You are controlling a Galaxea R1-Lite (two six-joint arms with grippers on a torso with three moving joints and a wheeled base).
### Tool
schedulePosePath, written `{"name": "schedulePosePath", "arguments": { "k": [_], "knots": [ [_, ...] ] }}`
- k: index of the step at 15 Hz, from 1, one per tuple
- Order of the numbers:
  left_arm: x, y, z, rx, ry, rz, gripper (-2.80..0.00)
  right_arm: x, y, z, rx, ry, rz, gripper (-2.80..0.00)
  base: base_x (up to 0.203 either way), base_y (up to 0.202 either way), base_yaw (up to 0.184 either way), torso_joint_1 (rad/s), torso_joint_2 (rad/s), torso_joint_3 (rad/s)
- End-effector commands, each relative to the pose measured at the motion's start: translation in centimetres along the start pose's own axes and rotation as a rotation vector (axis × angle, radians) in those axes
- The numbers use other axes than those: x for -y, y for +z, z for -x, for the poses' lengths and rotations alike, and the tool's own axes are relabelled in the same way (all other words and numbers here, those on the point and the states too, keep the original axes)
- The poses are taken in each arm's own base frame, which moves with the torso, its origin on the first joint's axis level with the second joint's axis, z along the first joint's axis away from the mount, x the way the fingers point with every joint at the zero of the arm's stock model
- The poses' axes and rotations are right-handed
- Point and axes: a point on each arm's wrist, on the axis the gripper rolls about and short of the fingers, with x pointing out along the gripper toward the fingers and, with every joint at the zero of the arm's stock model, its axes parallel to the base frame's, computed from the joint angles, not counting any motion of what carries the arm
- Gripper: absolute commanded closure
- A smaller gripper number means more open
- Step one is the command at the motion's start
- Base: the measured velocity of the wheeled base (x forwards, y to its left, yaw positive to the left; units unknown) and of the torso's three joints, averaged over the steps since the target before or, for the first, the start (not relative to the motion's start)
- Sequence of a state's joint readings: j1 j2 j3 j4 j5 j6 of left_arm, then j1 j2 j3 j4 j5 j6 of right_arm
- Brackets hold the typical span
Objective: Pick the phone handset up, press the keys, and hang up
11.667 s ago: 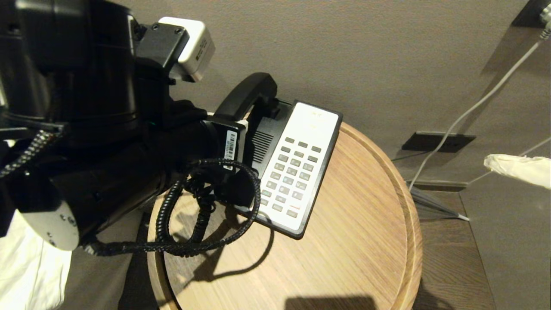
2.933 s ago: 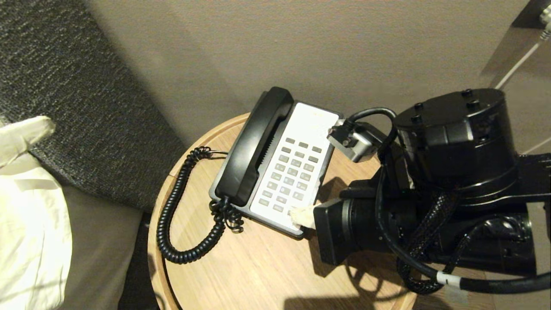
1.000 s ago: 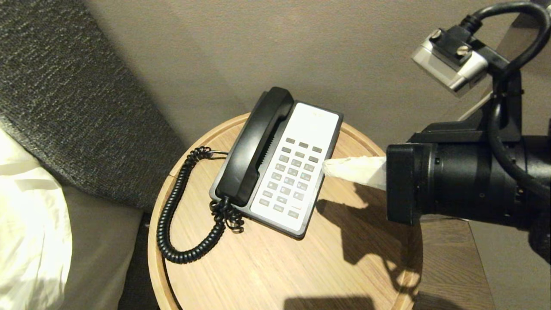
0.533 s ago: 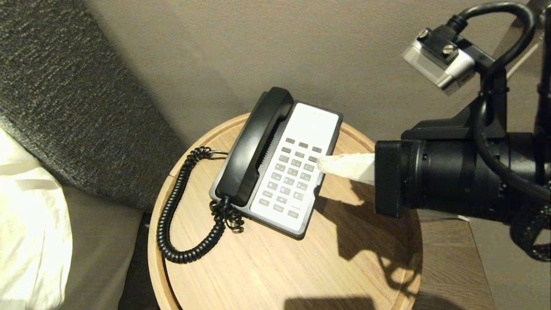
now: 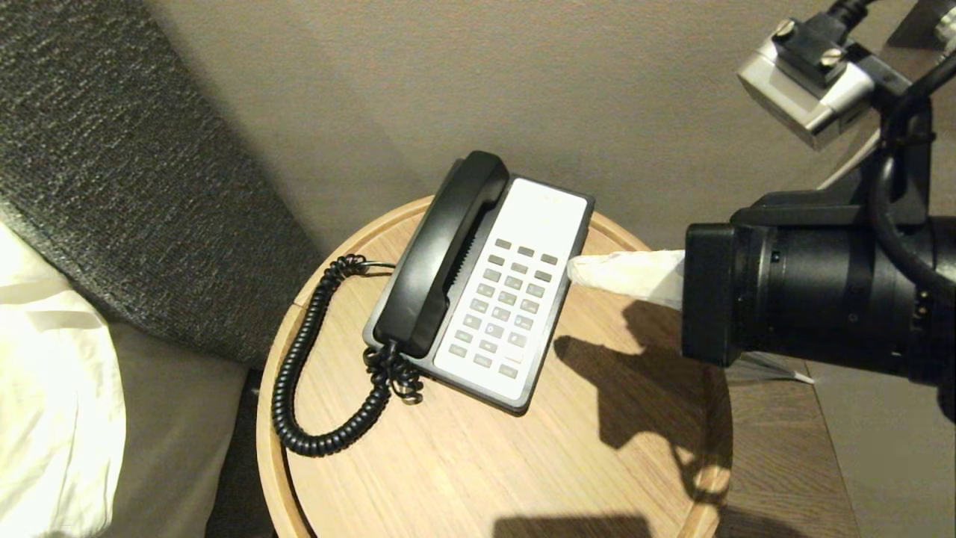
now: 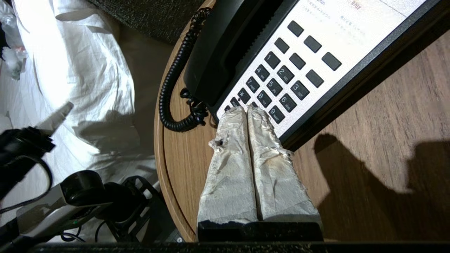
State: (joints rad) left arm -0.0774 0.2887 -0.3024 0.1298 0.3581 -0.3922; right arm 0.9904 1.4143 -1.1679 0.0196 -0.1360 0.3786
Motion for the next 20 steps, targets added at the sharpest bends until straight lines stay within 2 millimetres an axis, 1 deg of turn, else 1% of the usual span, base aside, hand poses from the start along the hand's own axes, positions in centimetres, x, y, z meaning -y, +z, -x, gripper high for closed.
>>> {"name": "schedulePosePath", "arguments": {
  "k": [1,2,3,5,8,9,11,18,20],
  "knots": [
    [-0.7,-1.6,0.5,0.035,0.072,-0.010,0.00,0.0,0.1,0.2,0.003,0.001,-0.004,0.00,0.000,0.000,0.000,0.000,0.00,0.000],
    [-1.1,-2.7,0.4,0.025,0.071,-0.025,0.00,0.0,0.1,0.3,0.006,0.004,-0.004,0.00,0.000,0.000,0.000,0.000,0.00,0.000],
    [-1.5,-3.6,0.8,0.043,0.030,-0.033,0.00,-0.1,0.2,0.3,0.009,0.007,-0.003,0.00,0.000,0.000,0.000,0.000,0.00,0.000],
    [-2.2,-5.5,1.3,0.069,-0.095,-0.102,0.00,0.0,0.2,0.4,0.009,0.007,-0.003,0.00,0.000,0.000,0.000,0.000,0.00,0.000],
    [-2.1,-7.1,0.4,0.077,-0.277,-0.317,0.00,0.0,0.2,0.6,0.014,0.009,-0.002,0.00,0.000,0.000,0.000,0.000,0.00,0.000],
    [-2.2,-7.7,0.1,0.082,-0.291,-0.384,0.00,0.0,0.2,0.6,0.013,0.008,-0.003,0.00,0.000,0.000,0.000,0.000,0.00,0.000],
    [-2.1,-7.6,0.1,0.117,-0.310,-0.429,0.00,0.0,0.2,0.6,0.012,0.008,-0.007,0.00,0.000,0.000,0.000,0.000,0.00,0.000],
    [-2.1,-7.5,0.1,0.123,-0.309,-0.421,0.00,0.0,0.3,0.5,0.018,-0.003,-0.004,0.00,0.000,0.000,0.000,0.000,0.00,0.000],
    [-2.1,-7.5,0.1,0.123,-0.309,-0.421,0.00,0.1,0.6,1.4,0.044,-0.011,-0.008,0.00,0.000,0.000,0.000,0.000,0.00,0.000]
  ]
}}
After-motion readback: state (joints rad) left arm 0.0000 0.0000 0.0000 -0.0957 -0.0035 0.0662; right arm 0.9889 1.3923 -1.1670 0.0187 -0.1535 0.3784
